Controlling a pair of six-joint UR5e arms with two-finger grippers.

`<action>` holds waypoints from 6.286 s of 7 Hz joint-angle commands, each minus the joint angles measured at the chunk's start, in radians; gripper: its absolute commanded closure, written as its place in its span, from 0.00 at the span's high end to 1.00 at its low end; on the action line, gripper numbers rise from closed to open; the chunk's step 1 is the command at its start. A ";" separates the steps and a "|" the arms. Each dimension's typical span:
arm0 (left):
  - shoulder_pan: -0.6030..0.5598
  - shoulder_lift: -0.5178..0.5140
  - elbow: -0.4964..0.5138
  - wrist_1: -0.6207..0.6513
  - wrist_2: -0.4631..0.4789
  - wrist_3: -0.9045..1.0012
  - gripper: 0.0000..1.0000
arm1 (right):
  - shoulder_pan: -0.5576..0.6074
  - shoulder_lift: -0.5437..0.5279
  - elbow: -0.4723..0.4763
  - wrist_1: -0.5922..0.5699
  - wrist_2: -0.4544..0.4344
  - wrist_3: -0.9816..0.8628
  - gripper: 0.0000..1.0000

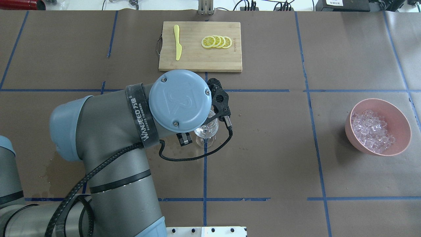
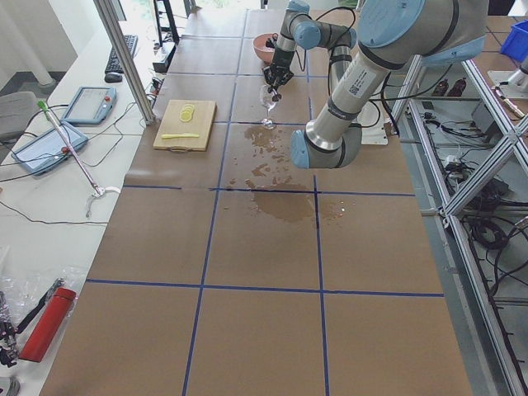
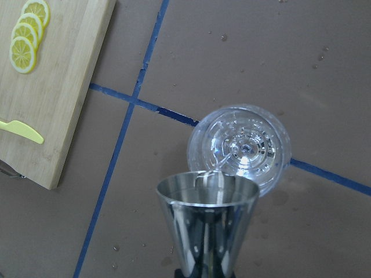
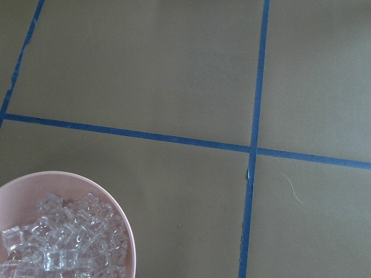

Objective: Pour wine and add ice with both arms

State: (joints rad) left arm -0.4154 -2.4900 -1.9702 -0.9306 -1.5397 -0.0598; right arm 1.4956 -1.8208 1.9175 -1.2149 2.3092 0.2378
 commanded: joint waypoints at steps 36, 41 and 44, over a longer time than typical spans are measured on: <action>0.329 0.987 0.501 -2.236 1.112 -0.834 0.11 | 0.000 0.002 0.015 0.003 0.001 -0.003 1.00; 0.363 0.987 0.502 -2.236 1.139 -0.834 0.22 | 0.000 0.002 0.015 0.003 0.001 -0.005 1.00; 0.368 0.985 0.510 -2.236 1.139 -0.834 0.28 | 0.000 0.002 0.015 0.003 -0.001 -0.003 1.00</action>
State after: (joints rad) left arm -0.0498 -1.5037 -1.4661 -3.1661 -0.4008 -0.8943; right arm 1.4956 -1.8193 1.9317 -1.2118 2.3088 0.2335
